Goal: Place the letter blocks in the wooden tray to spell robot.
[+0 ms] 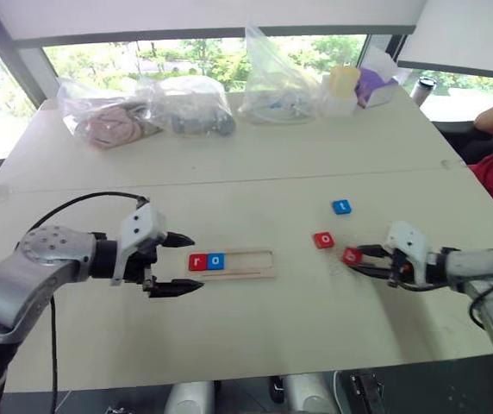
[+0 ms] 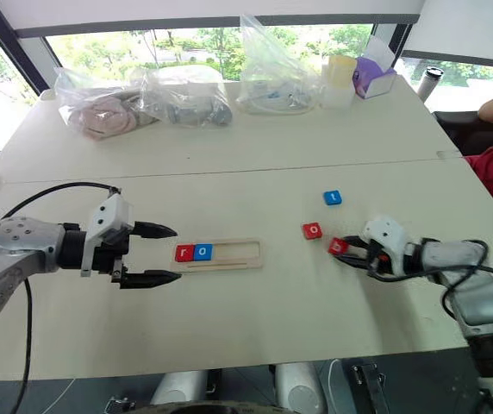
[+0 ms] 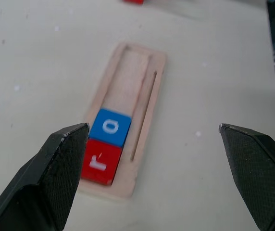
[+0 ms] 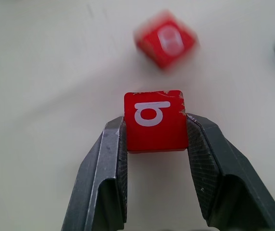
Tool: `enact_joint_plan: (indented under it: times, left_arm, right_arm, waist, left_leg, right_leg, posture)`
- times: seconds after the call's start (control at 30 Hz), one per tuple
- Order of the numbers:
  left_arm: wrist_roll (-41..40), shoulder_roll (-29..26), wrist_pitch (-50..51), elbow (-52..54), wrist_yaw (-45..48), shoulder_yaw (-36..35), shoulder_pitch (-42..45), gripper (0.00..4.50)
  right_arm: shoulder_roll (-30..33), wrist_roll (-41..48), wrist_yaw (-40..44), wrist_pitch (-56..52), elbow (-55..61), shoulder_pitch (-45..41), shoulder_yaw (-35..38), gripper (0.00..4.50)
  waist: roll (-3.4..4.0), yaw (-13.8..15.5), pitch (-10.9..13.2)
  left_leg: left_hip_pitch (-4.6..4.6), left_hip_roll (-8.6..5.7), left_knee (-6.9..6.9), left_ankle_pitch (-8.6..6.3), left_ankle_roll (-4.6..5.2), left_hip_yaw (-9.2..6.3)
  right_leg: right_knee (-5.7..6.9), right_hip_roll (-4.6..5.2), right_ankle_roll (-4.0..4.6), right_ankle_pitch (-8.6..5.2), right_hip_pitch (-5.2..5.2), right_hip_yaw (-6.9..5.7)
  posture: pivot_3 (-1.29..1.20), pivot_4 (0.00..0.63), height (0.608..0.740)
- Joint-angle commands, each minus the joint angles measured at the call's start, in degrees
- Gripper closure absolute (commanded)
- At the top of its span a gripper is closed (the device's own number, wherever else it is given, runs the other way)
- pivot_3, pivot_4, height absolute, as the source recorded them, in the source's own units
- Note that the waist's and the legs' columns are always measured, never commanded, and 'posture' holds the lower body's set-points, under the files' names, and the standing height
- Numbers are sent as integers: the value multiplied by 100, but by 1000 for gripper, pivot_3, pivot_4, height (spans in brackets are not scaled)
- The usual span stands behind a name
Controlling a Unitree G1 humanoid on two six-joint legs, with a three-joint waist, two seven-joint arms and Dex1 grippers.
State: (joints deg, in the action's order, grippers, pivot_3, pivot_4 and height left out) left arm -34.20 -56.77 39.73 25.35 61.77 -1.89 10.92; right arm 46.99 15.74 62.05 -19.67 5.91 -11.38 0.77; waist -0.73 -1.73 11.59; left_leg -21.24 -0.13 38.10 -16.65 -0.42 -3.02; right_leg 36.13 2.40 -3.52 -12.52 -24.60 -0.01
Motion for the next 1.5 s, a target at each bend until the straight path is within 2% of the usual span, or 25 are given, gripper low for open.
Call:
enact_joint_plan:
  times: [0.03, 0.13, 0.2, 0.3, 0.43, 0.6, 0.8, 1.5]
  left_arm:
    - [-37, 90, -159, -244, 6, -328, -99, 0]
    - [221, 54, -470, -461, 61, -356, -489, 0]
    - [203, 86, -483, -432, -12, -464, -629, 0]
    - [193, 119, -440, -268, -181, -638, -863, 0]
    - [85, 193, -328, 27, -393, -812, -1096, 0]
    - [28, 278, -248, 304, -534, -821, -1269, 0]
    - [7, 332, -198, 395, -638, -774, -1256, 0]
    - [235, 404, -312, 156, -659, -404, -891, 0]
  right_arm:
    - [-357, 263, -78, -540, 865, -674, -500, 3347]
    - [-1225, 33, -441, -1202, 700, -1626, -1373, 3347]
    - [-1725, -352, -762, -1234, 315, -2060, -1805, 3347]
    - [-2039, -654, -589, -978, -54, -2408, -2342, 3347]
    - [-2060, -862, -252, -746, -338, -2659, -2722, 3347]
    - [-2022, -973, -27, -691, -507, -2774, -2805, 3347]
    - [-1959, -1039, 150, -665, -526, -2765, -2757, 3347]
    - [-2120, -1275, 105, -608, -635, -2580, -2792, 3347]
  waist:
    - [3, -3, 2]
    - [2, 26, 1]
    - [3, 5, 2]
    - [2, 121, 1]
    - [3, 134, 1]
    - [2, 93, 1]
    - [2, 88, 1]
    - [2, 84, 1]
  left_leg:
    - [-2, 2, 0, 0, 0, -7]
    - [-8, 5, 0, 1, -1, -19]
    - [-6, 6, 0, 1, -1, -23]
    - [-27, 2, -2, 7, -13, -26]
    - [-32, -15, -7, 7, -15, -23]
    - [-24, -28, -5, 8, -16, -14]
    - [-16, -11, -5, 8, -16, -22]
    - [-17, -10, -6, 8, -16, -24]
  right_leg:
    - [2, -3, 2, 1, -1, -3]
    - [2, -8, 4, 1, -5, -13]
    - [3, -7, 12, 6, -8, -9]
    - [2, 4, 22, 13, -22, -15]
    - [-13, 42, 9, 7, -18, -10]
    - [-16, 58, -2, 13, -11, -7]
    - [-1, 16, 4, 13, -12, -11]
    - [-3, 17, 7, 15, -13, -11]
  posture:
    - [0, 150, 740]
    - [0, 150, 740]
    - [0, 150, 740]
    - [0, 150, 740]
    - [0, 150, 740]
    - [0, 150, 740]
    - [0, 150, 740]
    - [0, 150, 740]
